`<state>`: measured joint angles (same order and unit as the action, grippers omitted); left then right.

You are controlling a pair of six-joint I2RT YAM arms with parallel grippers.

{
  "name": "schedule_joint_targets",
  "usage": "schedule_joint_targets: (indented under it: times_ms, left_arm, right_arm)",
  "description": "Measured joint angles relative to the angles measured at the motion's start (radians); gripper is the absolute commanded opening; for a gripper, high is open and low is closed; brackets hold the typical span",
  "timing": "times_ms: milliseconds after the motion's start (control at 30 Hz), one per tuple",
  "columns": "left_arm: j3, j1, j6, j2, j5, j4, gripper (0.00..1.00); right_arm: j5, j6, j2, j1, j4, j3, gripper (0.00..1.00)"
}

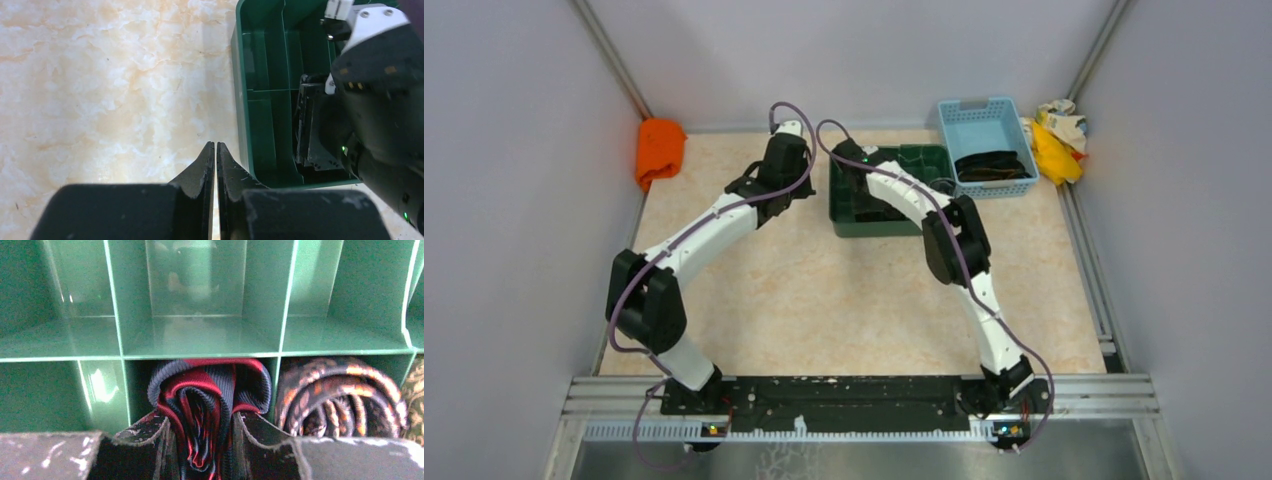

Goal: Roll the ties
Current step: Place the tie in the storage box.

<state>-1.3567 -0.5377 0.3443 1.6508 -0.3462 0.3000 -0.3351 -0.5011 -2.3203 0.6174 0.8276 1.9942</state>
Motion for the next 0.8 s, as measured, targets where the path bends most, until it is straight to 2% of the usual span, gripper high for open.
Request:
schedule_joint_targets:
  times_ms: [67, 167, 233, 267, 333, 367, 533, 800]
  left_arm:
    - [0.000, 0.005, 0.000, 0.000, 0.007, 0.000, 0.09]
    - [0.002, 0.013, 0.000, 0.000, 0.010, 0.001, 0.09]
    - [0.004, 0.018, 0.000, 0.000, 0.011, 0.006, 0.09]
    - [0.005, 0.019, 0.000, 0.000, 0.011, 0.008, 0.09]
    - [0.008, 0.024, 0.000, 0.000, 0.012, 0.010, 0.09]
    - [0.008, 0.025, -0.001, 0.000, 0.014, 0.012, 0.09]
    - [0.010, 0.030, 0.000, 0.002, 0.022, 0.016, 0.09]
    - [0.010, 0.030, 0.000, 0.021, 0.037, 0.016, 0.09]
  right_arm:
    - [0.013, 0.023, -0.069, -0.007, 0.097, 0.119, 0.00]
    - [0.030, 0.039, -0.106, -0.012, 0.157, 0.191, 0.00]
    - [0.033, 0.042, -0.107, -0.012, 0.159, 0.192, 0.30]
    - [0.034, 0.045, -0.104, -0.012, 0.152, 0.185, 0.40]
    - [0.038, 0.047, -0.084, -0.012, 0.122, 0.150, 0.59]
    - [0.048, 0.051, -0.067, -0.013, 0.096, 0.123, 0.64]
    - [0.083, 0.074, 0.047, -0.015, 0.055, 0.075, 0.73]
    - [0.113, 0.132, 0.048, -0.018, 0.081, 0.116, 0.78]
